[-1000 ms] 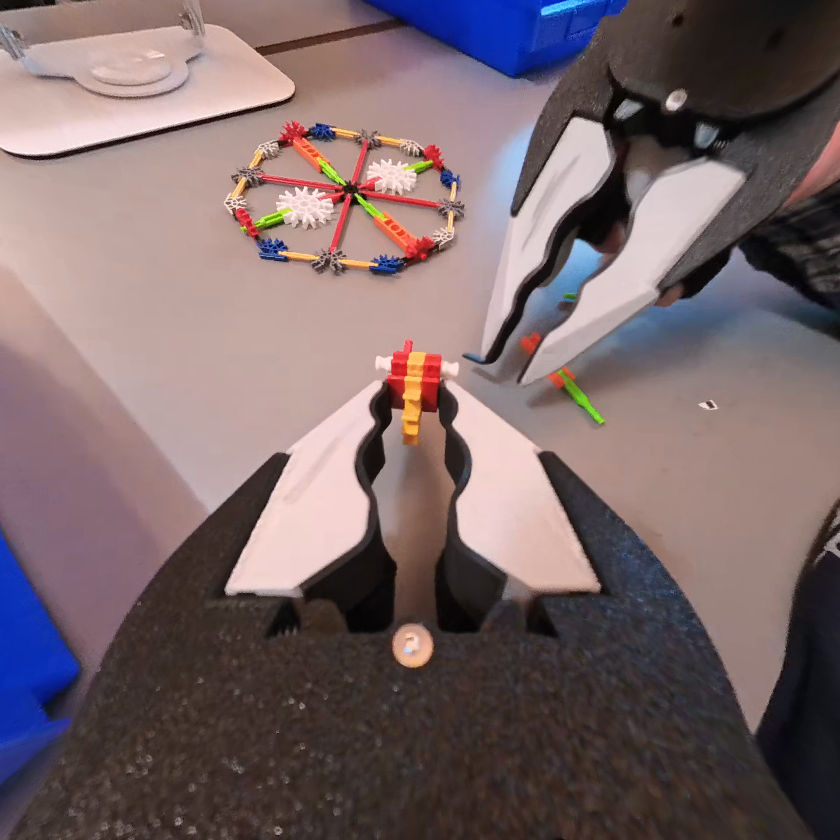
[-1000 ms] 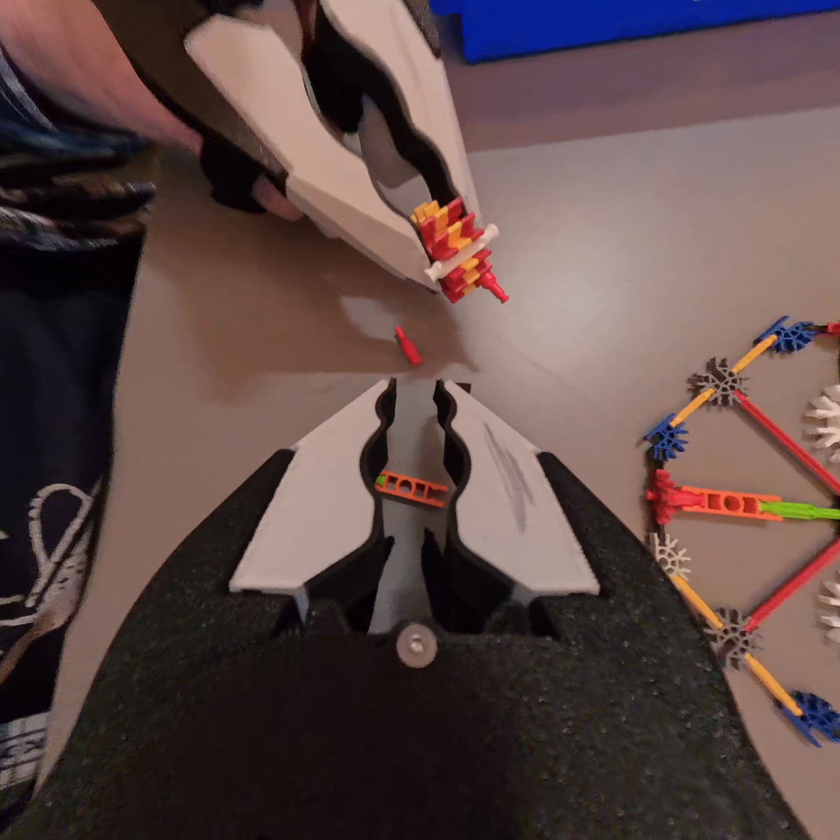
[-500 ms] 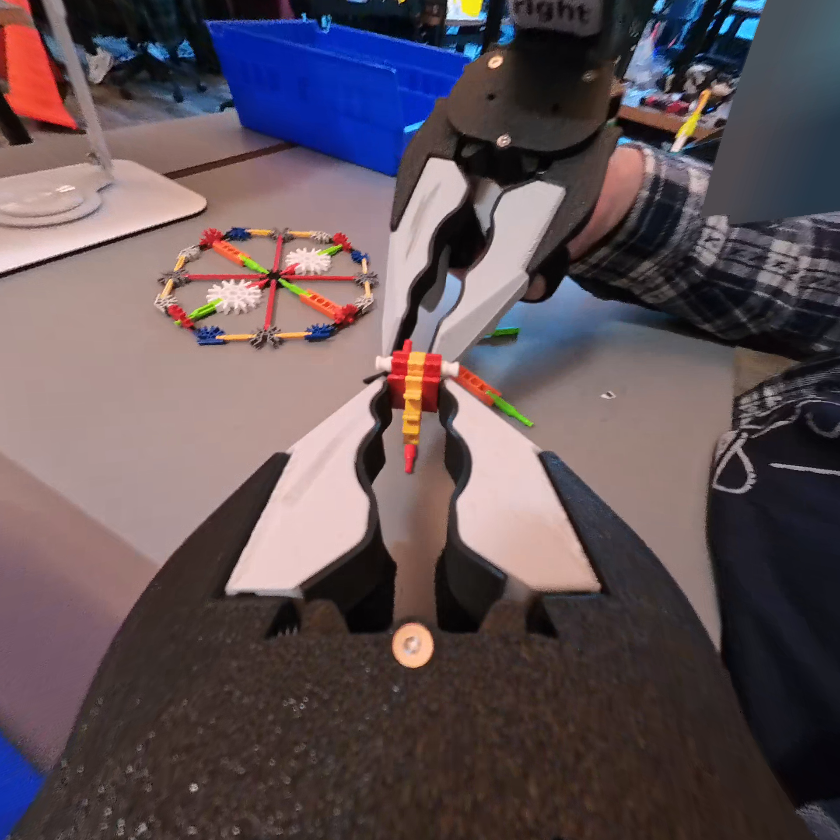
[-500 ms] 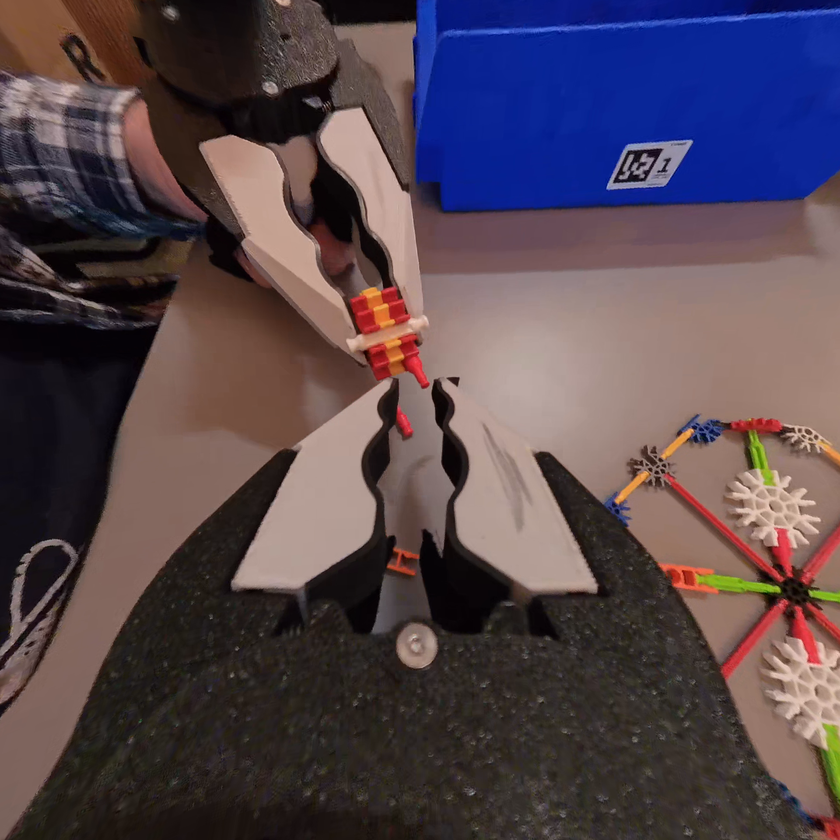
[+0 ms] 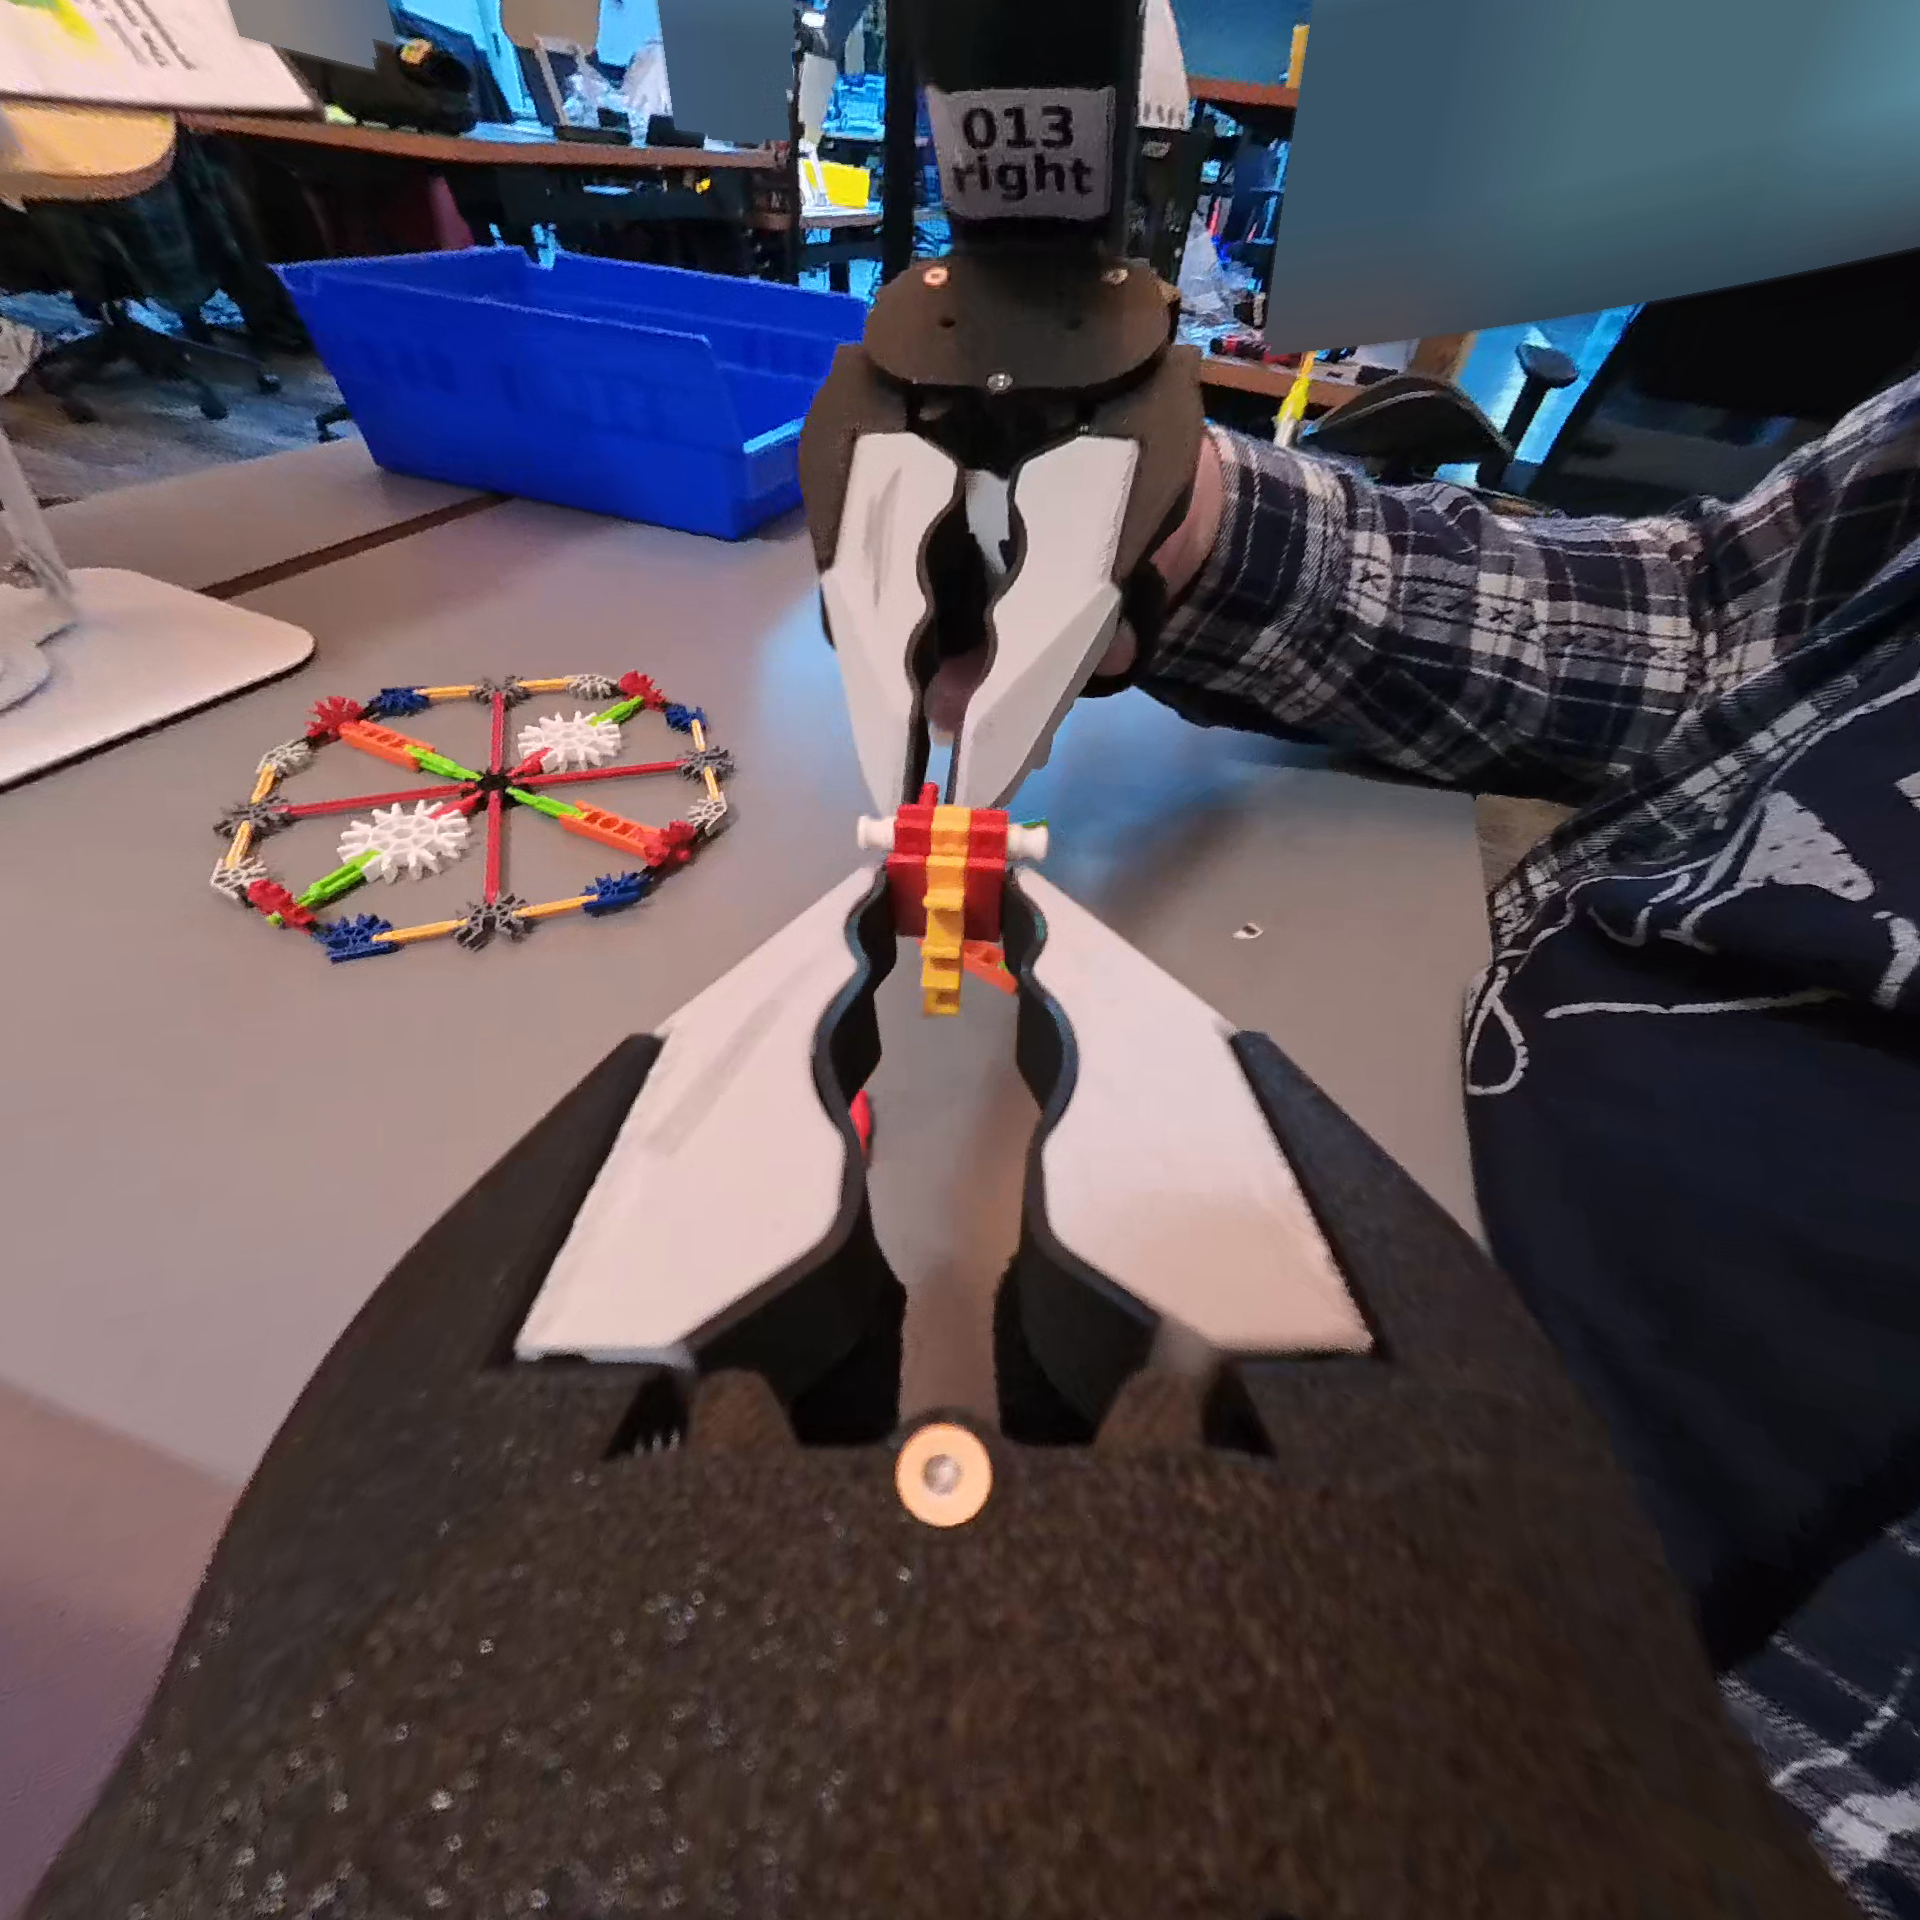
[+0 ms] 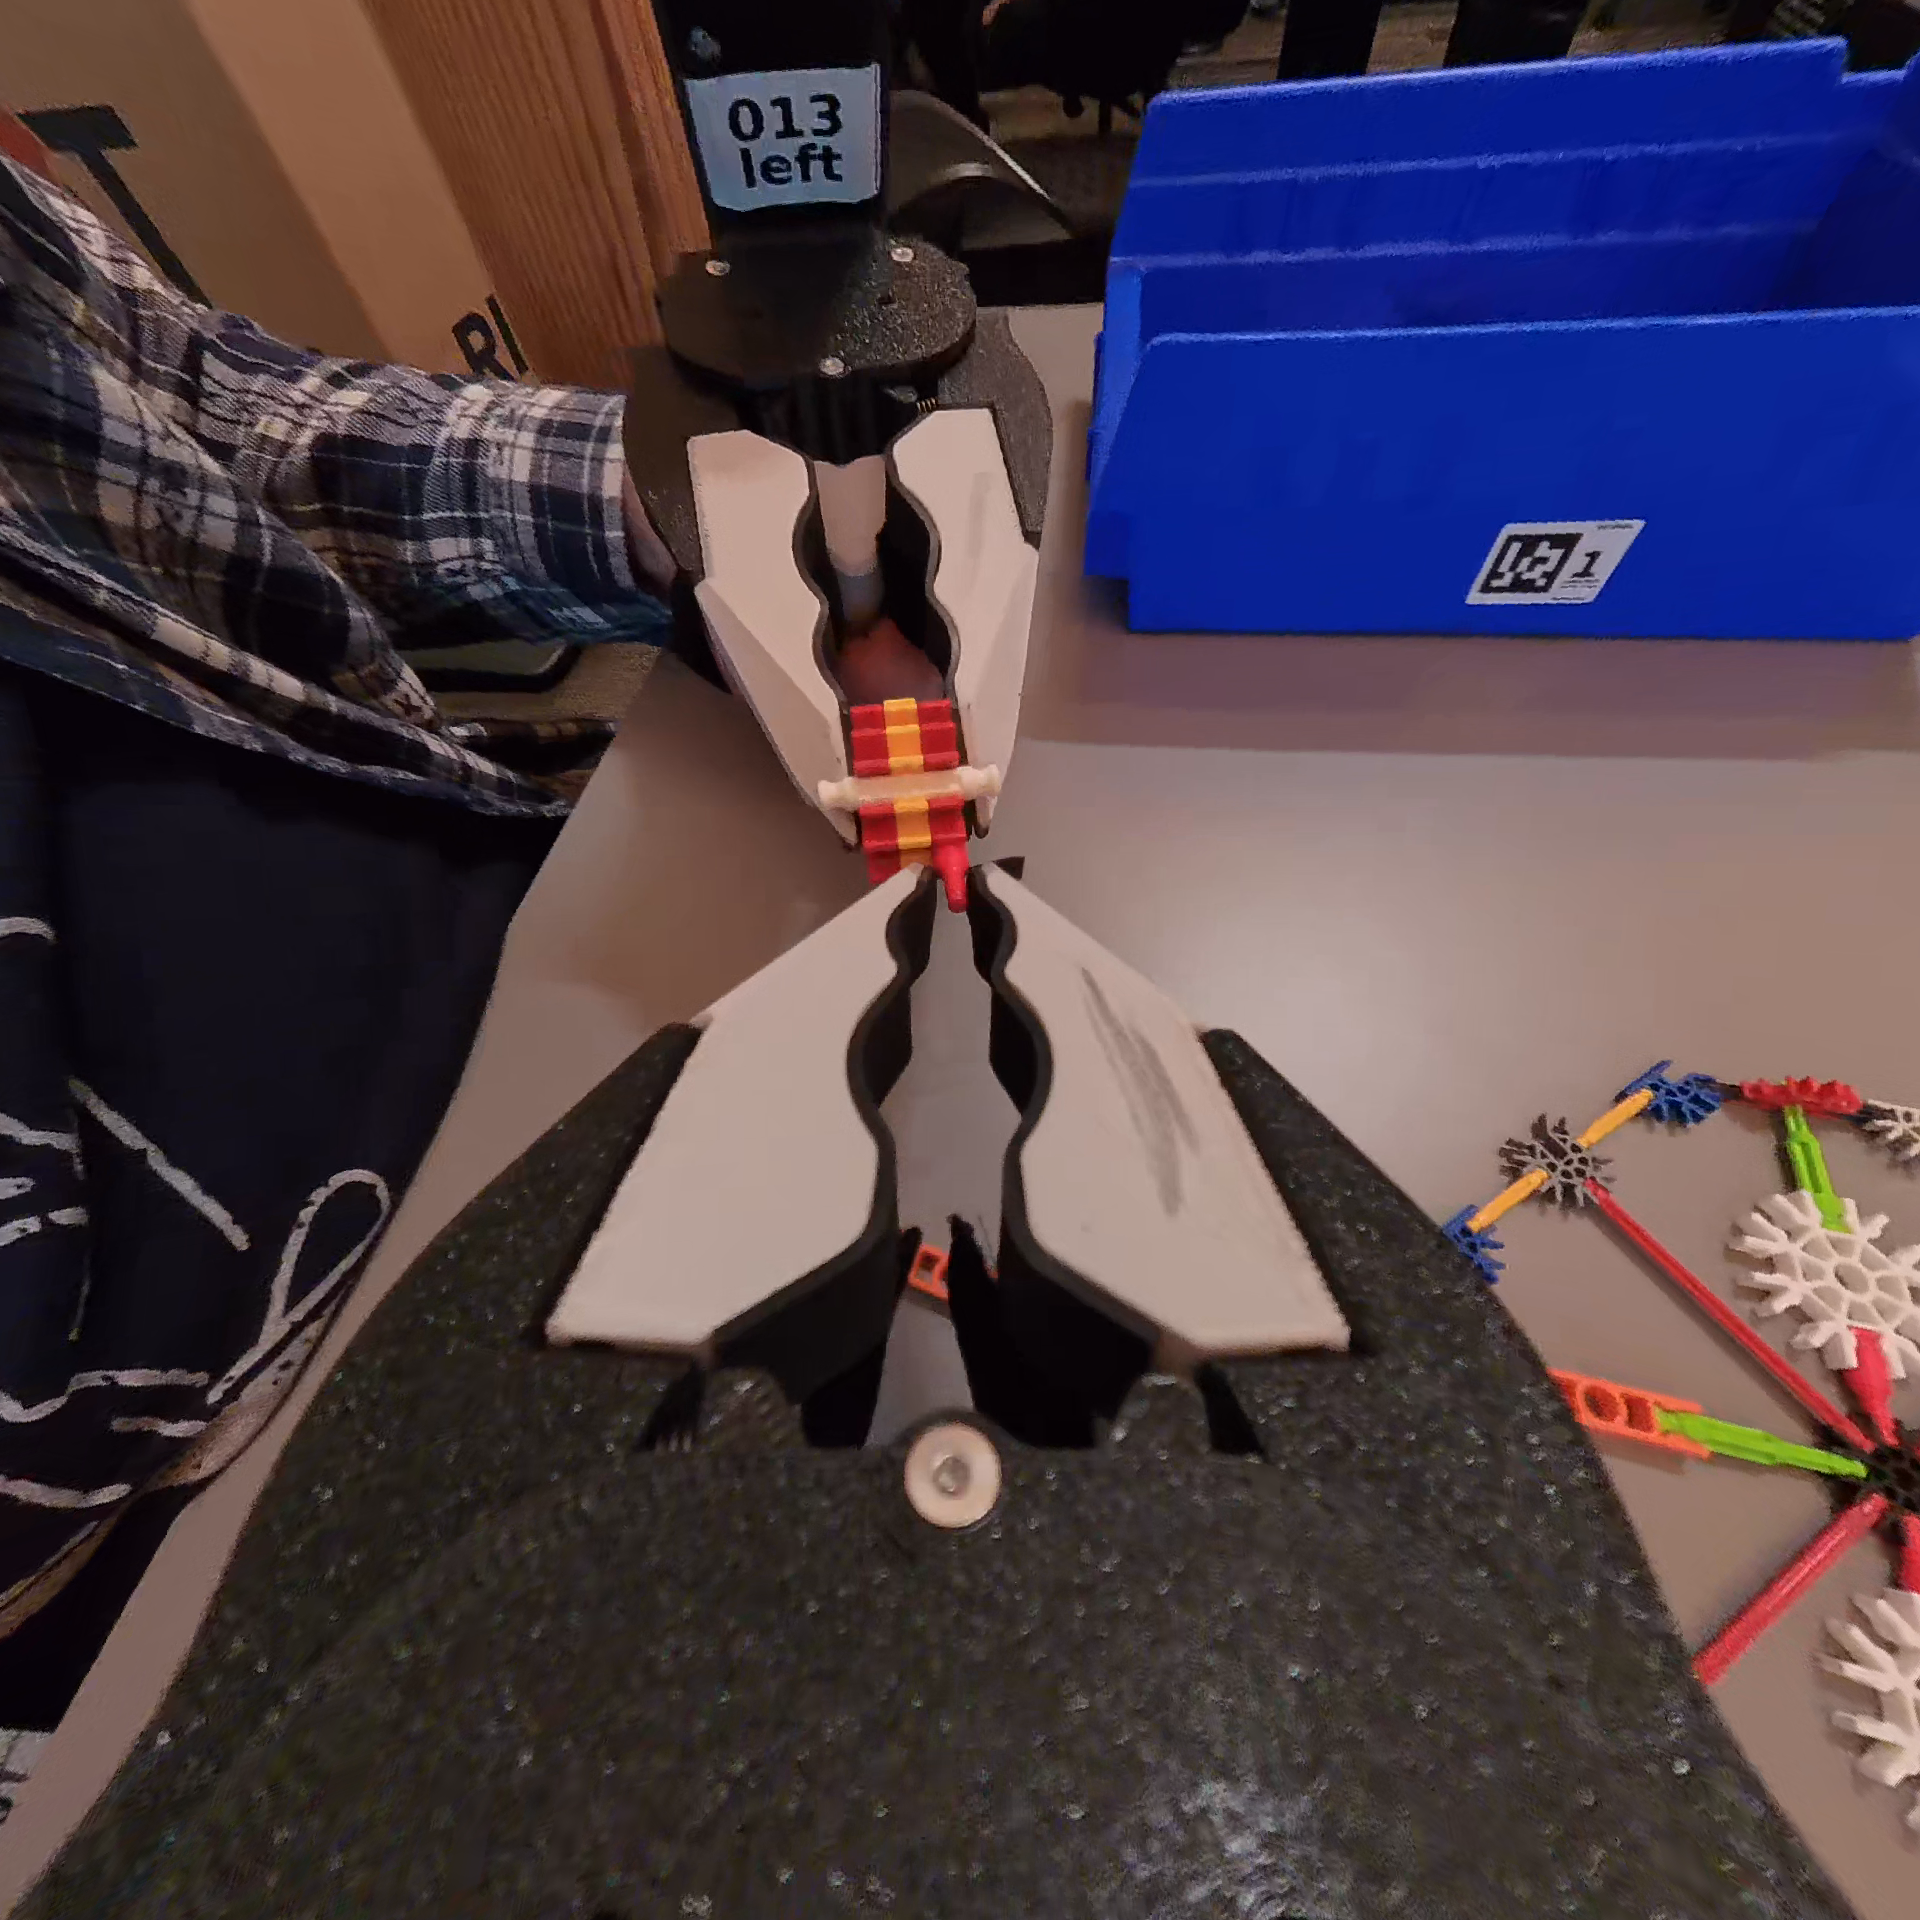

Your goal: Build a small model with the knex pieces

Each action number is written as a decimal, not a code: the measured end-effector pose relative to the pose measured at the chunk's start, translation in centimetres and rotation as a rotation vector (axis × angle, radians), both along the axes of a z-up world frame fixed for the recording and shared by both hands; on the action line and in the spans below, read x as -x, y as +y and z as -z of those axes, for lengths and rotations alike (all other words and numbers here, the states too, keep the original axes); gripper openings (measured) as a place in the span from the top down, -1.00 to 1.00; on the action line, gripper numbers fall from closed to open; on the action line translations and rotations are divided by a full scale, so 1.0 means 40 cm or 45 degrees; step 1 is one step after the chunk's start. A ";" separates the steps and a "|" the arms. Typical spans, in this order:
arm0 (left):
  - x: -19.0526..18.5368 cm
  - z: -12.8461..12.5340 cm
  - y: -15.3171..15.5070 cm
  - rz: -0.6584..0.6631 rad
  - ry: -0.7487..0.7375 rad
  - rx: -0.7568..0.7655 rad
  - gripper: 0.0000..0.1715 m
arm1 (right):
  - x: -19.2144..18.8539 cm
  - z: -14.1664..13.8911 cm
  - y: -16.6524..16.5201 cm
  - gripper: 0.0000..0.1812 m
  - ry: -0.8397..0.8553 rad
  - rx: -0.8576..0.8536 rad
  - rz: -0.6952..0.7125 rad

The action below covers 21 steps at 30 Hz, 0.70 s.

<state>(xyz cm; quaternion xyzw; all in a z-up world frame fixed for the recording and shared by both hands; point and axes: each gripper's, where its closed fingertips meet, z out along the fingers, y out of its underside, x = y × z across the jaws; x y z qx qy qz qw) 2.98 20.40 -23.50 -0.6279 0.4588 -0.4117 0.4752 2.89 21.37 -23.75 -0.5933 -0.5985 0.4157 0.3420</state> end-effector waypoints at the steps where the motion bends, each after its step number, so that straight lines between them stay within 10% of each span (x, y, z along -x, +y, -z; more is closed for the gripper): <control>1: -0.001 -0.005 -0.003 0.007 -0.005 -0.009 0.79 | -0.001 -0.005 -0.003 0.94 0.012 -0.001 -0.005; 21: 0.001 -0.025 -0.105 0.158 0.094 -0.037 0.79 | 0.009 -0.033 -0.107 0.95 0.032 -0.058 -0.178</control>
